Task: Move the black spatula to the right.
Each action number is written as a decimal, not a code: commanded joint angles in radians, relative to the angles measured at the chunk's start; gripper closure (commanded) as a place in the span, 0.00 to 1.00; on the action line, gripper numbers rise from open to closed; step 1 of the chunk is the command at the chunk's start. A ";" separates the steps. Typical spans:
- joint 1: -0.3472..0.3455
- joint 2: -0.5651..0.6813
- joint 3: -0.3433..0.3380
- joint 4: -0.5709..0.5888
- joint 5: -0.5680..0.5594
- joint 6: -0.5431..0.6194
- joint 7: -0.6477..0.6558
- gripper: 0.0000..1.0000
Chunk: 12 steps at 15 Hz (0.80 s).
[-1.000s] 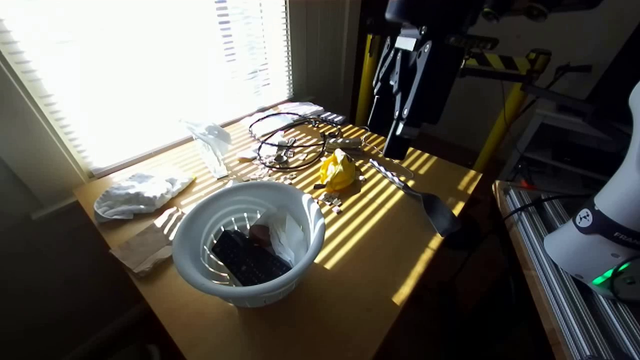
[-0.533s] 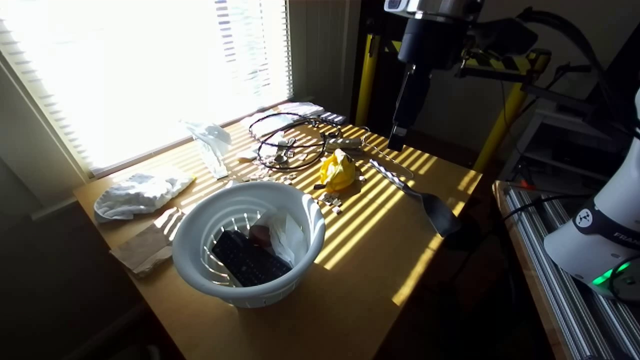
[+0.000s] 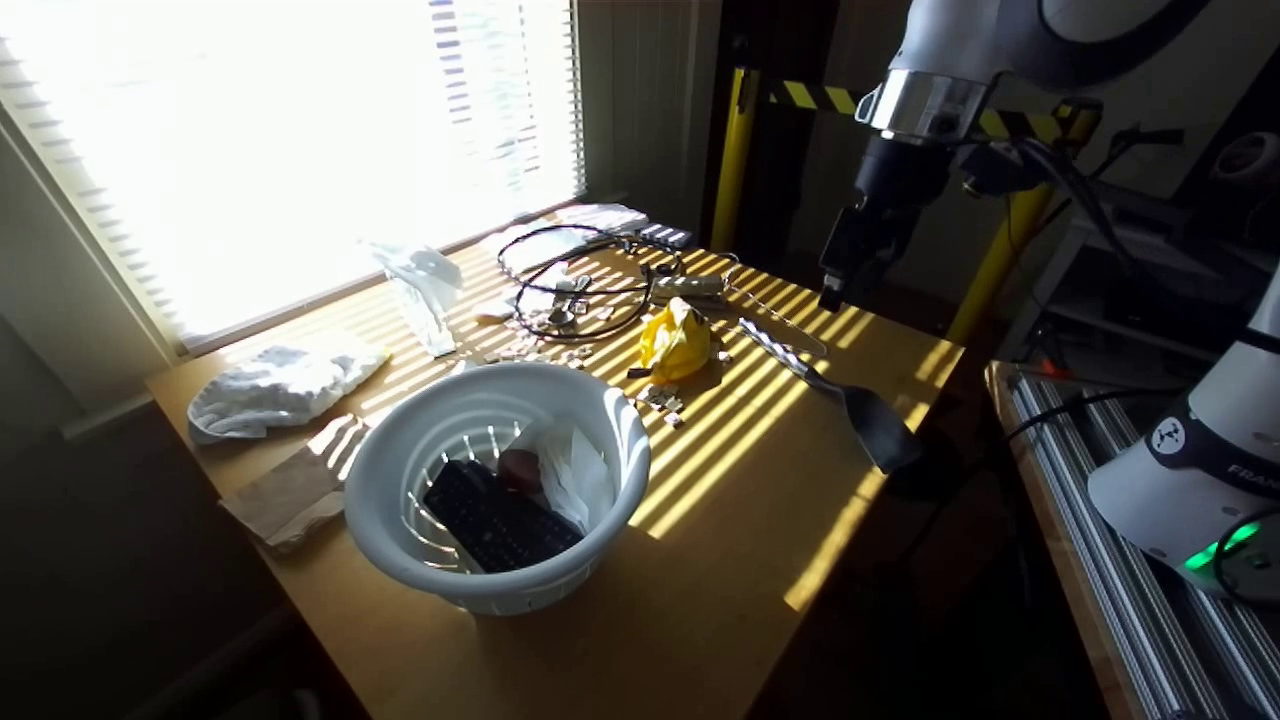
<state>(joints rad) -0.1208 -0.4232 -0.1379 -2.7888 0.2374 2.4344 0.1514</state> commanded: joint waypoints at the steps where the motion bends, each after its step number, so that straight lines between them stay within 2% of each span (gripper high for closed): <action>1: -0.026 0.012 -0.020 0.004 0.012 -0.001 -0.002 0.00; 3: -0.047 0.029 -0.050 0.009 0.023 0.000 -0.003 0.00; 5: -0.055 0.035 -0.029 0.010 0.004 0.019 0.030 0.00; 7: -0.108 0.120 -0.010 0.036 -0.074 0.045 0.092 0.00; 9: -0.153 0.195 -0.020 0.049 -0.145 0.063 0.112 0.00; 12: -0.209 0.338 -0.031 0.085 -0.246 0.180 0.195 0.00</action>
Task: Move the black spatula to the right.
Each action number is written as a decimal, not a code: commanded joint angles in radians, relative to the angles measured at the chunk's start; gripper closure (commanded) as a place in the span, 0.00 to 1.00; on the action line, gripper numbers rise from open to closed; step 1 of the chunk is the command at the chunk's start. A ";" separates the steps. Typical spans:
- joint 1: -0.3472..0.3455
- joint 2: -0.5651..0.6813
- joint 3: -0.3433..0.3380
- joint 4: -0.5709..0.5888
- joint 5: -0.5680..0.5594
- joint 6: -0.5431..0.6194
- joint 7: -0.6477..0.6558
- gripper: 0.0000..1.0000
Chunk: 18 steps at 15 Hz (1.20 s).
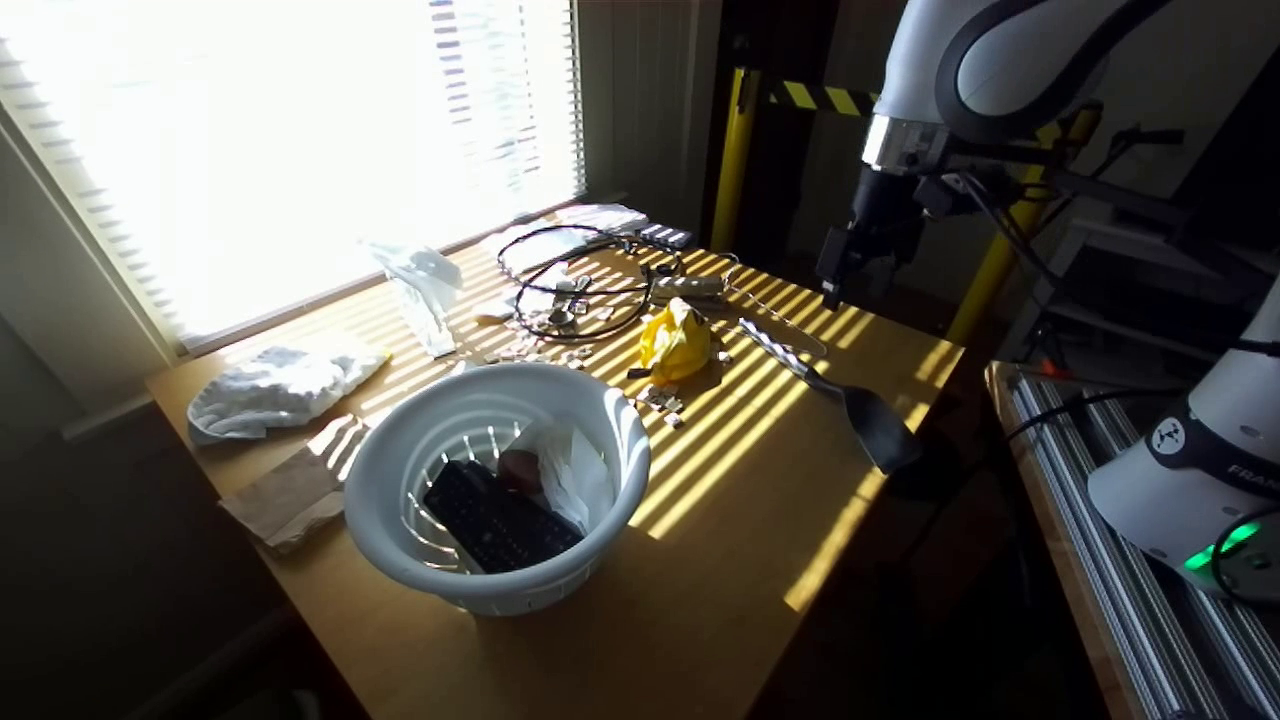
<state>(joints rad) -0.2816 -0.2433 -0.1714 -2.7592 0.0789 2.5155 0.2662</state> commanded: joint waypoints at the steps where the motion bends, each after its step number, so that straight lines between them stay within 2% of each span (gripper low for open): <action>1: -0.057 0.202 -0.002 0.067 -0.112 0.143 0.105 0.00; 3: -0.052 0.294 -0.019 0.106 -0.125 0.220 0.151 0.00; 6: -0.009 0.401 -0.050 0.158 -0.126 0.307 0.199 0.00; 8: 0.023 0.463 -0.069 0.204 -0.089 0.314 0.203 0.00; 9: 0.025 0.391 -0.078 0.148 -0.075 0.301 0.155 0.00; 15: 0.057 0.433 -0.100 0.177 -0.073 0.288 0.167 0.00; 18: 0.060 0.495 -0.068 0.204 -0.019 0.295 0.113 0.00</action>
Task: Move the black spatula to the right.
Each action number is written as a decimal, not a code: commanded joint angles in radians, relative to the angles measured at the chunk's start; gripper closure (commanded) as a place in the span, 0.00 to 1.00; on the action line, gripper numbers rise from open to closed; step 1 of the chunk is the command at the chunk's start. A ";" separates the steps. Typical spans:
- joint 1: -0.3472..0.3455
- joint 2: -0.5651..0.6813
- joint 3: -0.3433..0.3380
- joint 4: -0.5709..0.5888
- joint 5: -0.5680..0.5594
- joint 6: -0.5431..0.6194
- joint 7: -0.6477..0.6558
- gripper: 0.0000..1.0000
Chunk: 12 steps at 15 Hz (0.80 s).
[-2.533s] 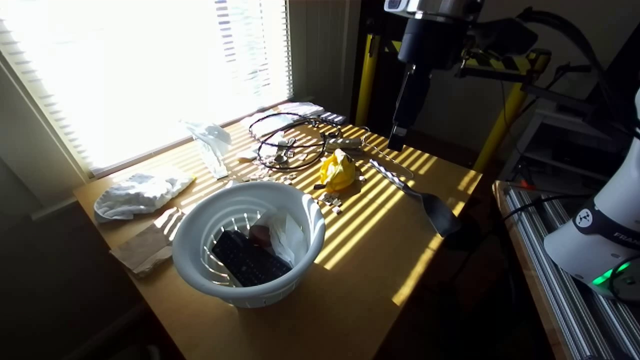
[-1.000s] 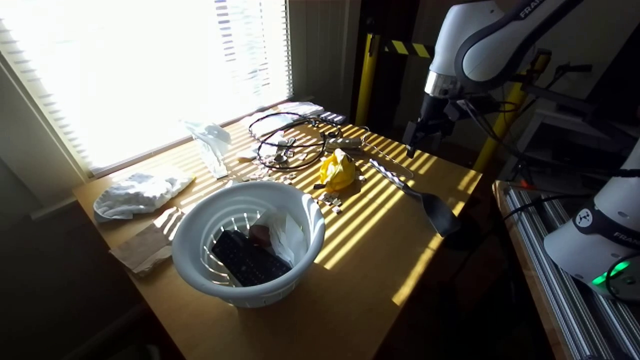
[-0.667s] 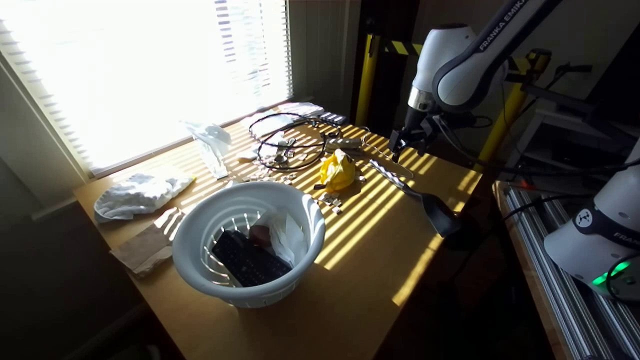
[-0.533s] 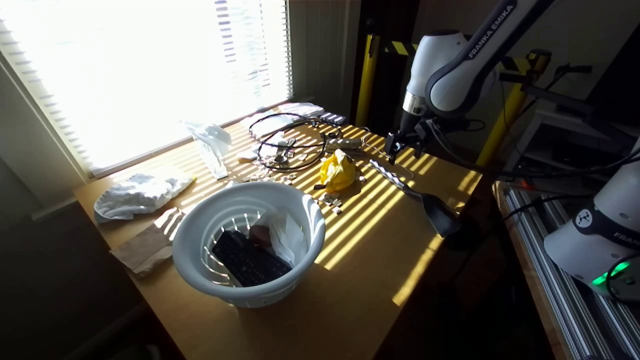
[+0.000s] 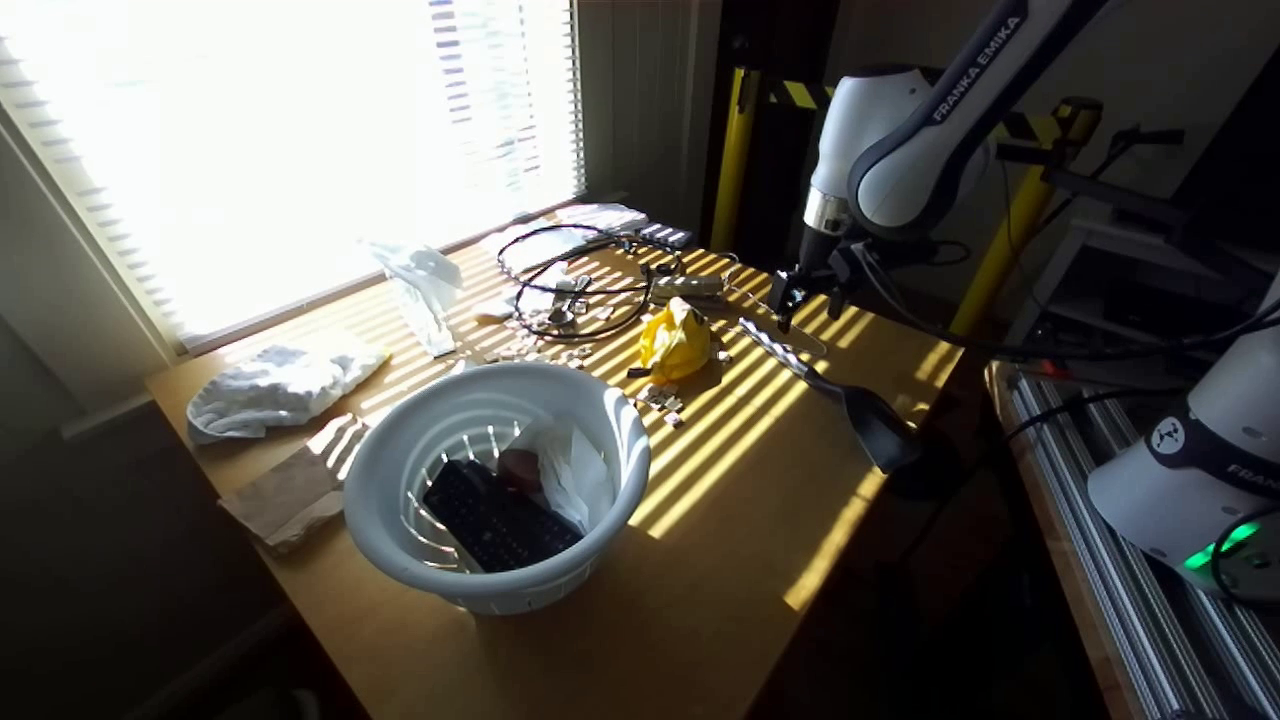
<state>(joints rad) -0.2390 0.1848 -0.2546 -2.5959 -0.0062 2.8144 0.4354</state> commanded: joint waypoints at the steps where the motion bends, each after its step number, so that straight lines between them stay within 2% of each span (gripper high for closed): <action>1: 0.024 0.085 0.018 0.049 0.074 0.001 -0.057 0.01; 5: 0.034 0.168 0.037 0.104 0.118 -0.004 -0.088 0.11; 8: 0.044 0.221 0.038 0.149 0.128 -0.012 -0.093 0.34; 9: 0.050 0.236 0.035 0.160 0.127 -0.011 -0.090 0.50; 12: 0.066 0.263 0.025 0.185 0.120 -0.010 -0.080 0.70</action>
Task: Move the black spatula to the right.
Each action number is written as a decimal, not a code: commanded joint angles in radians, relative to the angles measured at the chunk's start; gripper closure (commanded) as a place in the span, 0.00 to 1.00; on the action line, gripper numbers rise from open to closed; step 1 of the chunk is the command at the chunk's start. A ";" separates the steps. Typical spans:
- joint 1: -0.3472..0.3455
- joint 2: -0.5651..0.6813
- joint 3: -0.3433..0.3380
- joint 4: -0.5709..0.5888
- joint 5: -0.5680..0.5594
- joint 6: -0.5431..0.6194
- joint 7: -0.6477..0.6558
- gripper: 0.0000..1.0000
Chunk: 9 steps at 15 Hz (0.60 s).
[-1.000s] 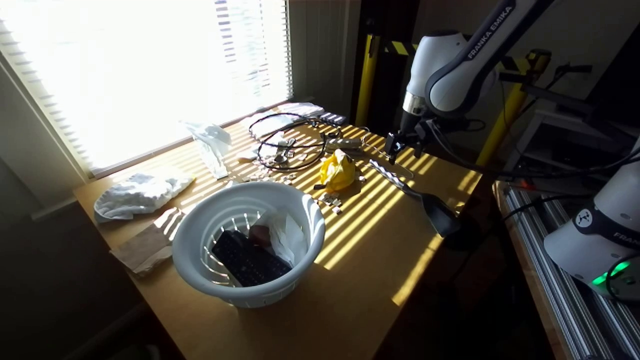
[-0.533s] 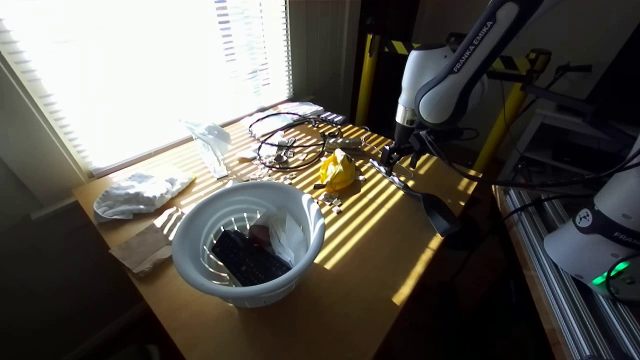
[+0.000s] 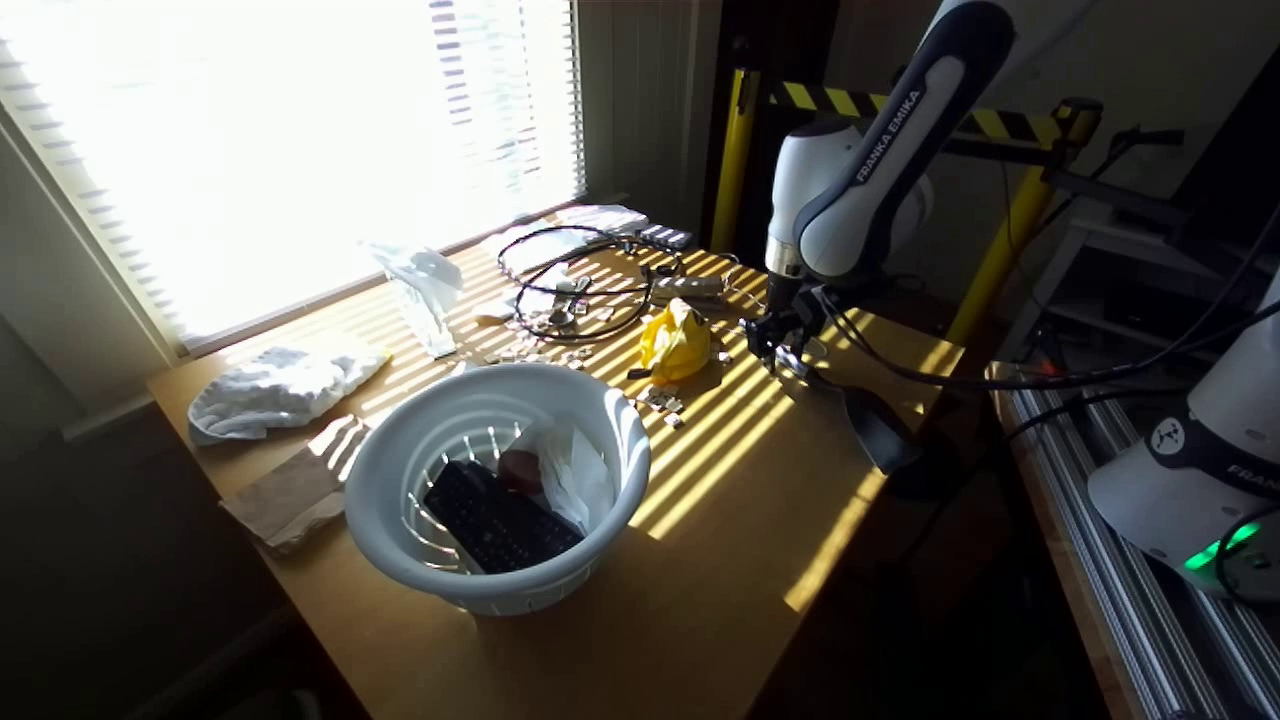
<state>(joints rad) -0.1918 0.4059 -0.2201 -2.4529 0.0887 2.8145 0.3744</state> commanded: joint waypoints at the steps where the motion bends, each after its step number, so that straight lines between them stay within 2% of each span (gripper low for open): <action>1: 0.025 0.036 -0.014 0.039 0.024 -0.009 -0.016 0.77; 4: 0.053 0.002 -0.039 0.012 0.006 0.003 0.003 0.97; 9: 0.050 -0.085 -0.031 -0.041 0.022 -0.006 -0.028 0.94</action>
<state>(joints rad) -0.1471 0.3970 -0.2482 -2.4456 0.0886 2.8110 0.3754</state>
